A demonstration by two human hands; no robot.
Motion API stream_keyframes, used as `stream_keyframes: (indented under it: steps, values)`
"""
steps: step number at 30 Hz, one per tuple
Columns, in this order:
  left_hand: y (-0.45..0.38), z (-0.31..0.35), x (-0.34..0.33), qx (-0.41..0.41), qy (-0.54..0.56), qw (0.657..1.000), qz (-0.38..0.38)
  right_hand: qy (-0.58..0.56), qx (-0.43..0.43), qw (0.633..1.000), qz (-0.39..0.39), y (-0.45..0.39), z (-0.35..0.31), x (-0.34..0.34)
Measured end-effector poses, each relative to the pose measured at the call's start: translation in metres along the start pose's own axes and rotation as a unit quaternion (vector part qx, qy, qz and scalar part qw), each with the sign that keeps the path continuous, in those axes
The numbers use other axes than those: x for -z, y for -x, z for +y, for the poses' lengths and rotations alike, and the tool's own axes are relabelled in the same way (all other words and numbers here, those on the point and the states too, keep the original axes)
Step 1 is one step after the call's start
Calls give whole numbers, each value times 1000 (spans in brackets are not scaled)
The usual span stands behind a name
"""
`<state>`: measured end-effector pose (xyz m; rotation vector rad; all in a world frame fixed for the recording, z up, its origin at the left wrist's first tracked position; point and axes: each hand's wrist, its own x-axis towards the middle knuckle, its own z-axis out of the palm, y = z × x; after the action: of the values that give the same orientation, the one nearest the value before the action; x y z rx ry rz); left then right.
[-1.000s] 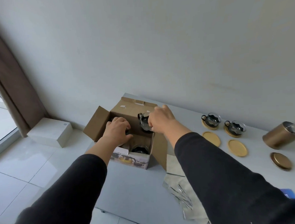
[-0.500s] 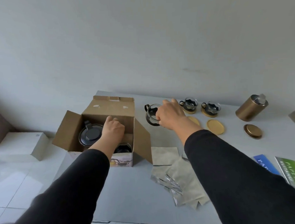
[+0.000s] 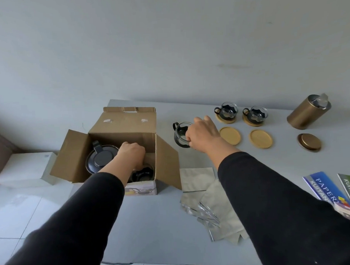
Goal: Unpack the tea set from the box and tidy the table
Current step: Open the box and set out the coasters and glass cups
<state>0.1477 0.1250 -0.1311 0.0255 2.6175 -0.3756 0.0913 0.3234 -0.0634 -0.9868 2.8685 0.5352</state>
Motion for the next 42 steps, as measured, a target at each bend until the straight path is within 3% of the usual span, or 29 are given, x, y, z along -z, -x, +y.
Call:
stream_keyframes:
  steps: [11, 26, 34, 42]
  values:
    - [12, -7, 11, 23, 8, 998, 64, 12, 1, 1000, 4, 1, -3, 6]
    - [46, -24, 116, 53, 9, 982, 180, 5, -48, 996, 74, 43, 23, 42]
    - [21, 47, 165, -35, 29, 976, 213, 14, -99, 992, 73, 76, 91, 23]
    - [-49, 147, 199, -105, -19, 976, 192, -2, -119, 993, 10, 99, 182, -43]
